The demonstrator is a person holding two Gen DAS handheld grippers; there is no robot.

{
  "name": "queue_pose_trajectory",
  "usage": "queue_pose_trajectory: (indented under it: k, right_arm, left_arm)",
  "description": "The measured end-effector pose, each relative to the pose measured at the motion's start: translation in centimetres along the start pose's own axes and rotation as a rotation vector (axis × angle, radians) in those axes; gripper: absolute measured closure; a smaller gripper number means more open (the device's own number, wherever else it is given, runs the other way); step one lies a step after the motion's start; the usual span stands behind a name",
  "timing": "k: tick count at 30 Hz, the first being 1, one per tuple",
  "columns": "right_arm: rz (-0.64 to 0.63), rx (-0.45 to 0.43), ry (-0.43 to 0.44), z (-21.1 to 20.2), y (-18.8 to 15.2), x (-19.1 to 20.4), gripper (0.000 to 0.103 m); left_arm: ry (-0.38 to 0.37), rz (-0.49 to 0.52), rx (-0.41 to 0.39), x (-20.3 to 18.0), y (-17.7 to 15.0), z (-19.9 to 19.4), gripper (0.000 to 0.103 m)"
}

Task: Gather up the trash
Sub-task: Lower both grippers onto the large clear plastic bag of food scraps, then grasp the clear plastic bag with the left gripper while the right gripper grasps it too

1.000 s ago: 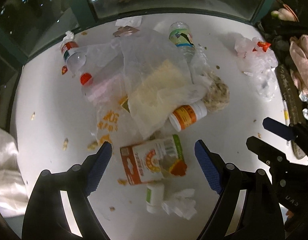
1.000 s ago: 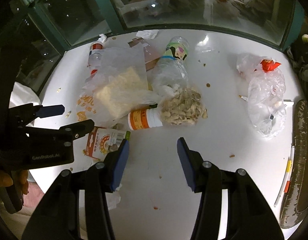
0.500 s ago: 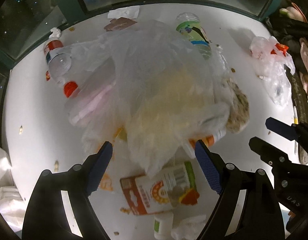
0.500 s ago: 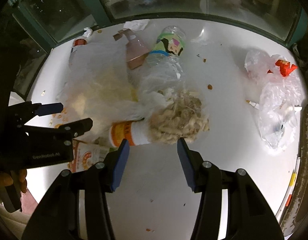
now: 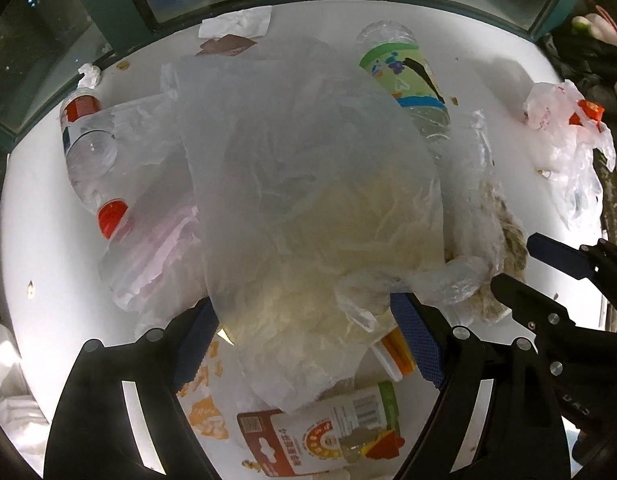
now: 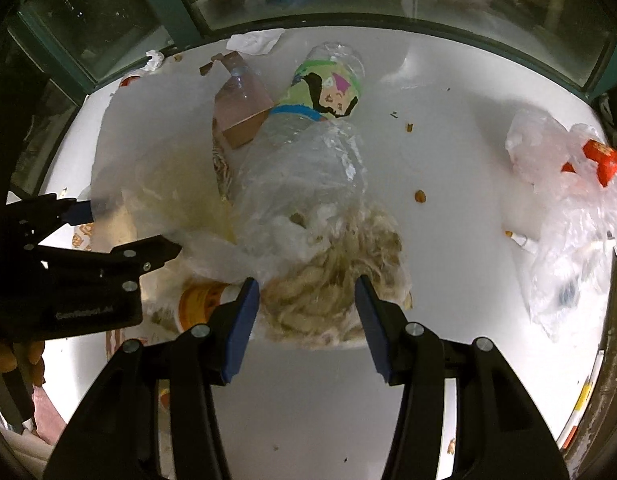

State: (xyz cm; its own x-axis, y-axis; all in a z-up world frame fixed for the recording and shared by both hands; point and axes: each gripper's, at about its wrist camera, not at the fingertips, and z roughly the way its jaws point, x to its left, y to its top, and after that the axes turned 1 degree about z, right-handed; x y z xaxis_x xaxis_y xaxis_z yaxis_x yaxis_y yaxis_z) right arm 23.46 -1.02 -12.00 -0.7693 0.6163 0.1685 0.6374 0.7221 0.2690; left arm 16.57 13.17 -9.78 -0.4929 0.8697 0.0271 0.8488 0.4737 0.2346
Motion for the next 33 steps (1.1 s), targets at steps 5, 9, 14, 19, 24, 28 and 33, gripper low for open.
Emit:
queue_pose_trajectory:
  k: [5,9,14,19,24,28,33]
  right_arm:
    - [-0.006,0.011,-0.027,1.4,0.8,0.0,0.055]
    - [0.024,0.037,-0.035,2.7,1.1,-0.5,0.055]
    - [0.002,0.043,-0.061,3.5,1.4,-0.2,0.045]
    - [0.032,0.054,-0.047,3.4,1.6,-0.4,0.045]
    - [0.036,0.061,-0.013,2.9,1.3,-0.6,0.072]
    - [0.066,0.053,0.027,2.0,1.2,-1.0,0.09]
    - [0.074,0.003,0.045,-0.7,0.5,-1.1,0.092]
  left_arm:
    - [-0.013,-0.019,-0.004,0.2,0.2,0.7,0.028]
    - [-0.03,-0.033,-0.003,0.4,0.4,1.2,0.034]
    - [-0.034,-0.027,-0.023,0.5,0.4,1.2,0.045]
    - [-0.031,-0.012,-0.035,0.4,0.3,1.1,0.057]
    - [-0.05,-0.011,-0.036,0.3,0.3,0.7,0.078]
    - [-0.106,-0.012,-0.042,-0.3,0.3,0.0,0.101]
    - [-0.129,0.016,-0.064,-1.5,0.0,-1.9,0.101]
